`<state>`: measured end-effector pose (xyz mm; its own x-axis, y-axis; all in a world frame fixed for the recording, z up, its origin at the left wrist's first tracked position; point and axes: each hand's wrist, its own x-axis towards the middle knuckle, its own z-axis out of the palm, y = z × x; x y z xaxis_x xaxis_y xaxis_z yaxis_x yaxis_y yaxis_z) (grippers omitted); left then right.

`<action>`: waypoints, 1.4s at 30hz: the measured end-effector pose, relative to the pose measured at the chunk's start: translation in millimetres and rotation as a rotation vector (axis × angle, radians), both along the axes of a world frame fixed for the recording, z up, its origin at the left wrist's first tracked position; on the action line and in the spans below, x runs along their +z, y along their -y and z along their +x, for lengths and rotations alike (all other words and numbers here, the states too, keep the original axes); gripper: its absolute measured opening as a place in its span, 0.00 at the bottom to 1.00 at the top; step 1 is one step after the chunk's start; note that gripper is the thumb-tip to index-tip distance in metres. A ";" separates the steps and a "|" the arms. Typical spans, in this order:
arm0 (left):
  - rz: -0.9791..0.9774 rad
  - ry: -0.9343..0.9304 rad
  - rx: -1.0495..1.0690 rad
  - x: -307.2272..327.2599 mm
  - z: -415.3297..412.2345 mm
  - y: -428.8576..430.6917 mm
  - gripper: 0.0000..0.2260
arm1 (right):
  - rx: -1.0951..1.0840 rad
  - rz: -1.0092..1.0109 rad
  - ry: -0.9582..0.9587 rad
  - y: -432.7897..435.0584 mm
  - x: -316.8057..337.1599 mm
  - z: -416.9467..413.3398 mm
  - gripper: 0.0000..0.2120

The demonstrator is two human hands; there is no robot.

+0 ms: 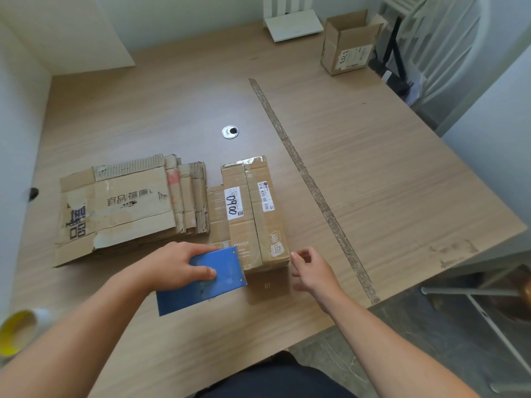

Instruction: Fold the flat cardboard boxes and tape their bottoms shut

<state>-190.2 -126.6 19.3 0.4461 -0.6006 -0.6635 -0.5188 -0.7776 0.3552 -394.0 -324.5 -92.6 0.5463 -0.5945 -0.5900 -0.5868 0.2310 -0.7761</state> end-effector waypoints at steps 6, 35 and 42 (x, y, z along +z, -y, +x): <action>-0.001 0.008 -0.003 -1.9 -1.5 0.3 0.23 | 0.214 -0.309 0.055 7.8 11.2 -12.7 0.10; -0.071 0.011 0.001 -9.0 1.9 -8.0 0.33 | 1.106 -1.283 0.212 21.5 -8.9 47.0 0.28; -0.120 0.025 -0.037 -10.9 2.2 -28.2 0.24 | 1.031 -1.299 0.217 18.9 -8.6 49.1 0.27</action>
